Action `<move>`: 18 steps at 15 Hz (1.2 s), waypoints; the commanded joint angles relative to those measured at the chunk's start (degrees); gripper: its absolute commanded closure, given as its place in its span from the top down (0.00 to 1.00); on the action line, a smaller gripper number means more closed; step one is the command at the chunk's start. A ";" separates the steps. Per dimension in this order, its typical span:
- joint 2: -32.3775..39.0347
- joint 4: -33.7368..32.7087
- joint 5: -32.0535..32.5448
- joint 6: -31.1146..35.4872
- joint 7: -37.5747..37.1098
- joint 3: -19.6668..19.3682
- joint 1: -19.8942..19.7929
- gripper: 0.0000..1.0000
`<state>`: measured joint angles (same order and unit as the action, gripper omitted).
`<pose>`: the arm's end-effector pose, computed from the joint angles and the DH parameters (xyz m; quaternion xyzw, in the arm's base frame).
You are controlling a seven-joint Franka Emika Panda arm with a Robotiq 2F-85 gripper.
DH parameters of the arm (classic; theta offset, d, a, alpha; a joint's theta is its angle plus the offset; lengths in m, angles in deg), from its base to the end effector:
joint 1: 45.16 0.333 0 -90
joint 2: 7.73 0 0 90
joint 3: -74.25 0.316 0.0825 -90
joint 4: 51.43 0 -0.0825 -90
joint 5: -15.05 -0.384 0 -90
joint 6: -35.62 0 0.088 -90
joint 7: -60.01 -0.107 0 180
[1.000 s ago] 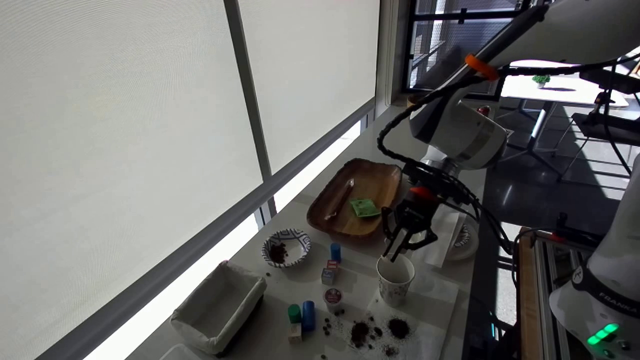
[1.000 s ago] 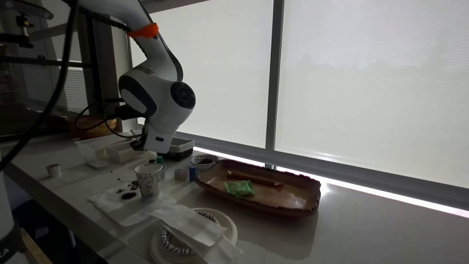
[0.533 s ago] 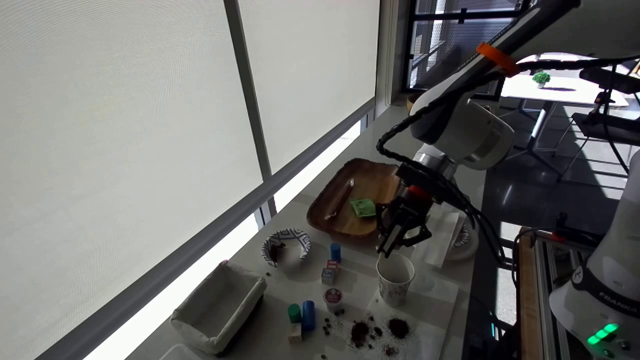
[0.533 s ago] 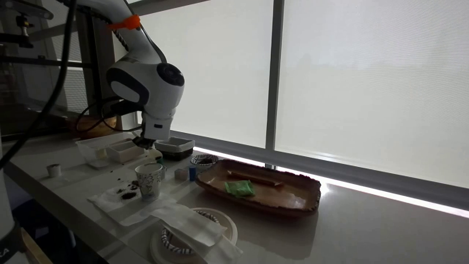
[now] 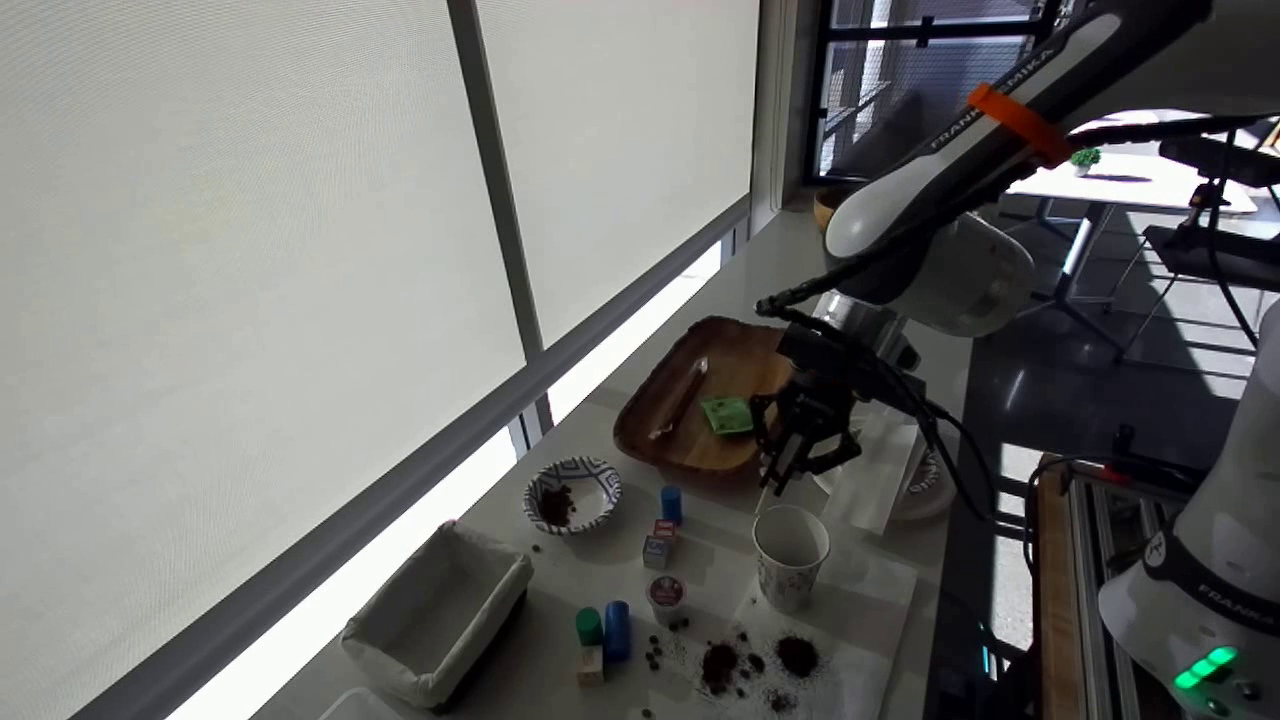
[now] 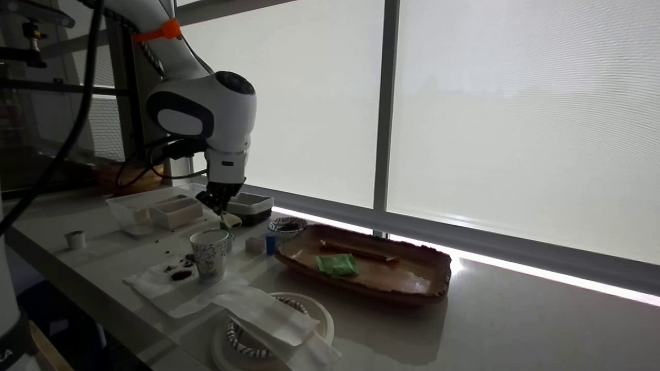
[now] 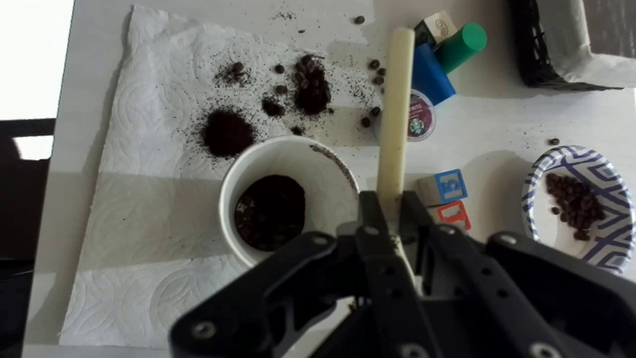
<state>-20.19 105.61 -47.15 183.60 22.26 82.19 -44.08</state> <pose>0.3865 0.0427 0.2868 -0.7256 0.6306 0.0797 0.2635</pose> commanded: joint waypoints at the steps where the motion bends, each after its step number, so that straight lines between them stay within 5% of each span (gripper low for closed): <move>1: -1.60 0.80 12.11 -2.61 -7.96 -0.47 -1.92 0.04; 4: -1.77 0.67 26.52 -4.45 -13.36 2.51 -6.73 0.04; 6: -1.82 0.64 34.36 -5.32 -14.49 -0.59 -5.42 0.04; 9: -2.88 0.68 36.67 -5.63 -9.87 -3.28 -3.86 0.04; 10: -2.71 0.74 32.72 -3.31 -5.91 -4.53 -2.42 0.04; 11: -0.95 -0.03 35.17 -3.71 -10.29 -3.63 -3.26 0.15; 15: -1.69 -0.07 34.50 -3.74 -7.45 -4.66 -2.69 0.15; 16: -0.46 -0.14 41.65 -3.00 -11.51 -2.45 -4.31 0.04; 18: -0.70 0.85 49.59 -3.27 -11.86 -1.29 -4.65 0.04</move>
<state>-21.39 105.57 -6.62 179.94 12.98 78.97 -47.93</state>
